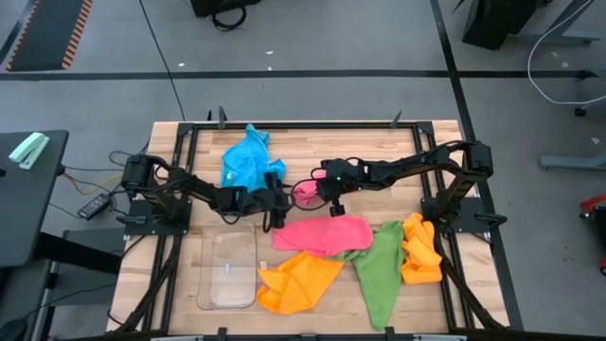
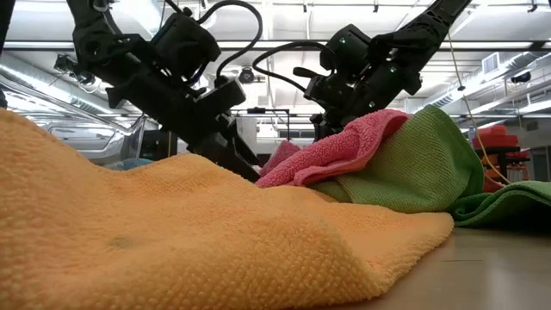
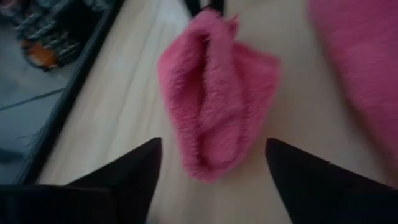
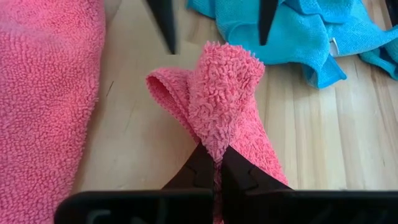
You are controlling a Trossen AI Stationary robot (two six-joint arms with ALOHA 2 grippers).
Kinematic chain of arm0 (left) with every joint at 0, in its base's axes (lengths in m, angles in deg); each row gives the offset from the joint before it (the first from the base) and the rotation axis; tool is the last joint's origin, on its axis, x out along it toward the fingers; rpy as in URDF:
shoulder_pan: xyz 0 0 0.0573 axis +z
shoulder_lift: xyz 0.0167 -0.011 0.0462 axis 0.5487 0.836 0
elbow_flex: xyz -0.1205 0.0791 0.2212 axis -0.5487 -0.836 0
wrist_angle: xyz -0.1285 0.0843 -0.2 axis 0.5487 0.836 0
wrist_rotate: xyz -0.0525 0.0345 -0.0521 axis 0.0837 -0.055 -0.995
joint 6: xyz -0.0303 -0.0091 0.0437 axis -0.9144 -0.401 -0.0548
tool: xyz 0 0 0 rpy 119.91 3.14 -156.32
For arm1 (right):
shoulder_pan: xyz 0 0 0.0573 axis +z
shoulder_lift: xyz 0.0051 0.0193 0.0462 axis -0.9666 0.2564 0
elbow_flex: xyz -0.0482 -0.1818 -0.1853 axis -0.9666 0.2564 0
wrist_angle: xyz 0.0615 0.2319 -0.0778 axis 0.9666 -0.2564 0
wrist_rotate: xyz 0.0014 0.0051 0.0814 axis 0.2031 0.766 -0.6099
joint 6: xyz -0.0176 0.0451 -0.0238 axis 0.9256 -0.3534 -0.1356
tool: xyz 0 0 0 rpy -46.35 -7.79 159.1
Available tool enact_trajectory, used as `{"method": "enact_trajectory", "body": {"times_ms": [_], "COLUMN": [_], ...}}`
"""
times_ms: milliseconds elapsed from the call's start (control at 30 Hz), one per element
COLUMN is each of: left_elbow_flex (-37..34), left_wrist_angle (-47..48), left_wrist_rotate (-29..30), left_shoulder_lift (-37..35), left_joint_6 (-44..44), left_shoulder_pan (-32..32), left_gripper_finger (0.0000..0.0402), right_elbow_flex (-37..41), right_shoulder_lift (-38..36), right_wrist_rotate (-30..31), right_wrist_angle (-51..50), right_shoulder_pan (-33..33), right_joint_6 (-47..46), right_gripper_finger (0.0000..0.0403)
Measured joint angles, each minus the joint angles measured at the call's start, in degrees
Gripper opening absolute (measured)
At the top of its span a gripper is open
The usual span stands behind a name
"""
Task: Fold microfiber towels
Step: Put the top pink microfiber cloth into the transparent bin
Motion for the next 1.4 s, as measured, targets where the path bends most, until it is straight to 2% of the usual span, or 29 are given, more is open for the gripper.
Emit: {"method": "enact_trajectory", "body": {"times_ms": [133,267,433,667,900,1100,1400], "left_elbow_flex": [0.0,0.0,0.0,0.37,4.04,5.58,5.58], "left_wrist_angle": [0.03,-0.02,-0.5,-7.59,-8.05,-8.23,-8.2], "left_wrist_rotate": [-1.03,-1.01,-0.97,-0.12,1.56,1.45,-6.5], "left_shoulder_lift": [0.0,0.02,0.08,3.02,7.37,7.54,7.34], "left_joint_6": [-0.02,0.02,-0.02,3.2,5.2,5.89,2.34], "left_shoulder_pan": [-0.07,-0.08,0.48,0.52,1.57,2.18,2.81], "left_gripper_finger": [0.0361,0.0375,0.0372,0.0371,0.0371,0.0365,0.032], "right_elbow_flex": [0.0,0.0,0.0,0.0,0.0,0.0,0.0], "right_shoulder_lift": [0.0,0.0,0.0,0.0,0.0,0.0,0.0], "right_wrist_rotate": [0.0,0.0,0.0,-0.44,-2.93,-3.67,-3.2], "right_wrist_angle": [0.04,0.11,0.68,0.75,1.17,1.07,1.03], "right_shoulder_pan": [0.0,0.0,0.0,0.11,0.13,0.15,0.15], "right_joint_6": [-0.65,-0.78,-2.41,-3.65,-7.02,-8.15,-7.97], "right_gripper_finger": [0.0006,0.0006,0.0006,0.0006,0.0006,0.0006,0.0006]}}
